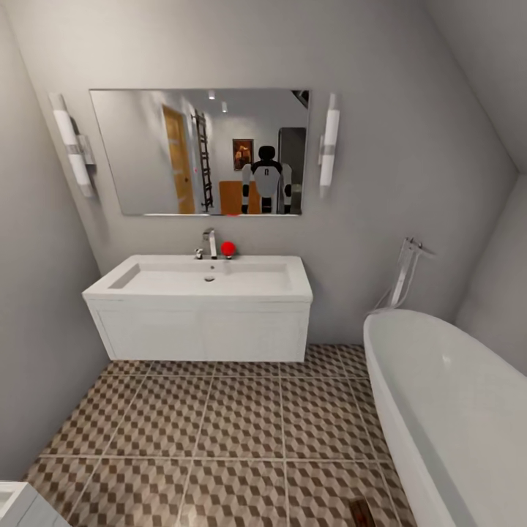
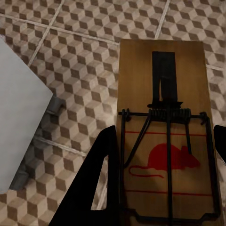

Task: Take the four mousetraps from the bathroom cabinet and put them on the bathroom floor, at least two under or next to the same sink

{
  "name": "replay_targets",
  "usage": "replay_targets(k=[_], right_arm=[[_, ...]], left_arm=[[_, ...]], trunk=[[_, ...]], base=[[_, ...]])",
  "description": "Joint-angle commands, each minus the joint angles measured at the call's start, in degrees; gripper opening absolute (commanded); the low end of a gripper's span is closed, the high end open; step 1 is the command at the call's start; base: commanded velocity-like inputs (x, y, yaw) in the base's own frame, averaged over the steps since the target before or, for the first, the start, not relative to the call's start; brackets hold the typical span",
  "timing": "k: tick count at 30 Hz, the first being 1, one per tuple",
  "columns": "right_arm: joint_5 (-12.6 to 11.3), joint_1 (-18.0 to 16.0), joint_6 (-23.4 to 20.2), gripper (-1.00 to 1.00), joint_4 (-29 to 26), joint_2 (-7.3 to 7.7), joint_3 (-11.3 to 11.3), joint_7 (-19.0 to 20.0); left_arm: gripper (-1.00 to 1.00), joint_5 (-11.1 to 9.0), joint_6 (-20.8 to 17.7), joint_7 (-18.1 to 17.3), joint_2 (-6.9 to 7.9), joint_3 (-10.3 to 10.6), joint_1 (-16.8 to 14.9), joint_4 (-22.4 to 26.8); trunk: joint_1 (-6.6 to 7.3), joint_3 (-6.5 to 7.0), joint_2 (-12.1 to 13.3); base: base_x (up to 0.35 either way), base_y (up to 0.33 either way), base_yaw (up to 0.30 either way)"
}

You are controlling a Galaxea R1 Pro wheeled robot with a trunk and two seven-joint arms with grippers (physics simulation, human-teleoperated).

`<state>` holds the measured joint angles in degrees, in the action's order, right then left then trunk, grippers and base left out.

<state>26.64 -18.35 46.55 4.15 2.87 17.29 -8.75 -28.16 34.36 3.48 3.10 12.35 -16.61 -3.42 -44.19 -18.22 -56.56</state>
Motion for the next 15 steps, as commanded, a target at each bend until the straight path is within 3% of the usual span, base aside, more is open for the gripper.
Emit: replay_targets(k=[1,9,15], right_arm=[[0.4,-0.1,0.3,-1.00,0.2,0.03,0.2,-0.3],[0.4,-0.1,0.3,-1.00,0.2,0.03,0.2,-0.4],[0.3,-0.1,0.3,-1.00,0.2,0.03,0.2,-0.4]], left_arm=[[-1.00,0.1,0.3,0.5,-0.03,0.5,-0.1,-0.2],[-1.00,0.1,0.3,0.5,0.03,0.5,-0.1,-0.2],[-1.00,0.1,0.2,0.5,-0.02,0.5,-0.1,-0.2]], trunk=[[-0.04,-0.07,0.0],[-0.04,-0.07,0.0],[-0.04,-0.07,0.0]], base=[[0.323,0.000,0.000],[0.323,0.000,-0.007],[0.323,0.000,-0.131]])
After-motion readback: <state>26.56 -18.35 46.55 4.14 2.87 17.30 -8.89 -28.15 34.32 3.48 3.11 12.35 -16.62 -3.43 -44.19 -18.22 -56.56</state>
